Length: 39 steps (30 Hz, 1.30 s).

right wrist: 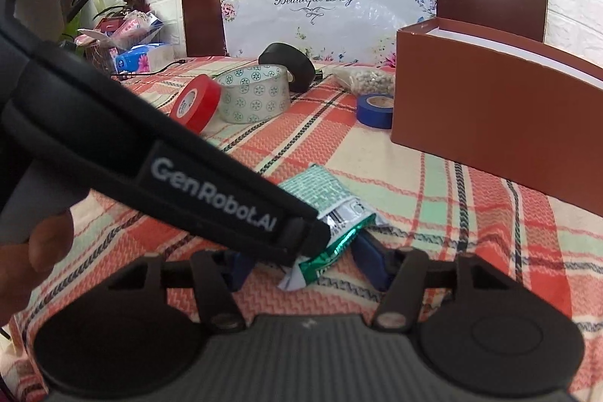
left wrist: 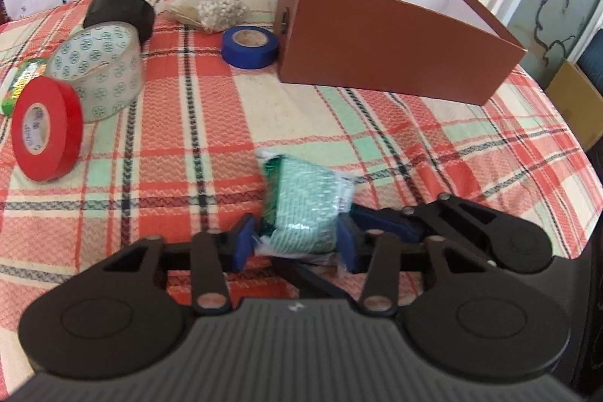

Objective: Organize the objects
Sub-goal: 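Close the left gripper on the green-and-white wrapper packet, then carry the packet over the brown box and open the left gripper, then move the left gripper down to the red tape roll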

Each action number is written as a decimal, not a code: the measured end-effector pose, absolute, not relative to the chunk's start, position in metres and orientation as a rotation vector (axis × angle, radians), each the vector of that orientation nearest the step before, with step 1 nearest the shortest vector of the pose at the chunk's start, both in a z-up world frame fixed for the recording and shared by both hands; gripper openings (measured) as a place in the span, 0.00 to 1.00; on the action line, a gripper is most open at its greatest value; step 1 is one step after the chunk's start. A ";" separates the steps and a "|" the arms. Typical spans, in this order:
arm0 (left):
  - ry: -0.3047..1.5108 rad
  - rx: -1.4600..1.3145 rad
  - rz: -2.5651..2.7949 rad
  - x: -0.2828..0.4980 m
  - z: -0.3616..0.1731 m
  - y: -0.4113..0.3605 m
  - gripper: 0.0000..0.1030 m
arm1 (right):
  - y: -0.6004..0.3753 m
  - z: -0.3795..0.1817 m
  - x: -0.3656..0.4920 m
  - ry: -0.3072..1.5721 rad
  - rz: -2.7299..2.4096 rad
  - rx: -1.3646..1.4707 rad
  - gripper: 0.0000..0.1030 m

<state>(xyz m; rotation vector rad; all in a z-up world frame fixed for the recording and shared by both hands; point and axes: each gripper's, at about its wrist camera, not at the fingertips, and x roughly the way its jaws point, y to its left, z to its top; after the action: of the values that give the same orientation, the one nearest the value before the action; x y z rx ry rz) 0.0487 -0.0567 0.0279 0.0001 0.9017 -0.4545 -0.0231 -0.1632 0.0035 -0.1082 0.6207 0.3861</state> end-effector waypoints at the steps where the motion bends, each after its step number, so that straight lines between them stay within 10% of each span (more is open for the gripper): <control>1: 0.899 0.008 -0.456 0.048 0.029 -0.058 0.42 | -0.163 0.004 -0.025 0.614 0.380 -0.115 0.47; 24: 0.631 0.104 -0.714 0.146 0.117 -0.236 0.46 | -0.313 0.083 0.092 0.405 -0.095 -0.023 0.55; 39: 0.570 0.152 -0.663 0.071 0.093 -0.139 0.53 | -0.253 0.046 0.031 0.446 0.010 0.087 0.68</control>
<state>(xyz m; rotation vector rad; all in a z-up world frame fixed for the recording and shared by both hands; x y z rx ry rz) 0.0708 -0.1387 0.0931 0.1521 0.5701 -0.6634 0.0309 -0.2532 0.0457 0.0870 0.4460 0.0100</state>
